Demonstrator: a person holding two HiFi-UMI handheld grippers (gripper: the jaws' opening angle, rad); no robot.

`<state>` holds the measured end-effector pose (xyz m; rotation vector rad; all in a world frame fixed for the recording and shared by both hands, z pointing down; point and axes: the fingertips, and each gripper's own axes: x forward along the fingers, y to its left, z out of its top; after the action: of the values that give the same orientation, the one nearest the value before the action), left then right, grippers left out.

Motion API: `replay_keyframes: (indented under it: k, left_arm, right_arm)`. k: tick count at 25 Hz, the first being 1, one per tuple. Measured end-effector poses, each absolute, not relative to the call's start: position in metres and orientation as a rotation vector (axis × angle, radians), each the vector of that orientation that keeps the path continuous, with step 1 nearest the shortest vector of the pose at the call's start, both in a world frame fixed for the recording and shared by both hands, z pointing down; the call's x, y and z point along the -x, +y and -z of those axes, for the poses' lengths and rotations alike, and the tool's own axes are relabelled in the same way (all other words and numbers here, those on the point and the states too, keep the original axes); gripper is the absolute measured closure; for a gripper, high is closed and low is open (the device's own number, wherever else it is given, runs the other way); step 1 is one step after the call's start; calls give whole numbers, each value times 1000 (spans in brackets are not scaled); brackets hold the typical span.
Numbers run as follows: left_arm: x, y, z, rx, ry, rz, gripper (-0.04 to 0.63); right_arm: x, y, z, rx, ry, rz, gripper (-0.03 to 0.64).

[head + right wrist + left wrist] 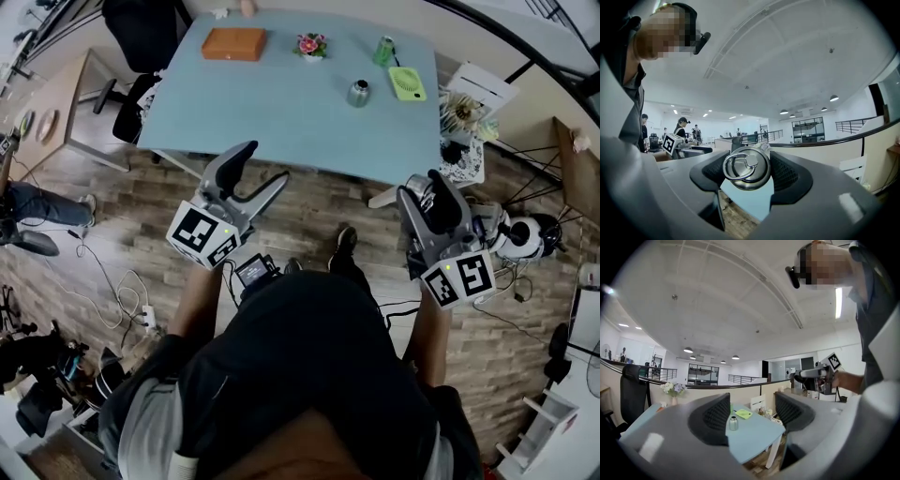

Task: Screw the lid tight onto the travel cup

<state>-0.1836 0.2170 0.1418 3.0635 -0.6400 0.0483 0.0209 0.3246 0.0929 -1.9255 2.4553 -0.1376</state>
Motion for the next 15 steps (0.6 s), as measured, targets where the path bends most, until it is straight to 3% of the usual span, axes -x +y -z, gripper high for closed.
replay_keyframes:
  k: [15]
  left_arm:
    - [121, 164, -141, -2998, -859, -121, 242]
  right_arm:
    - [-95, 231, -102, 1704, 2579, 196, 351]
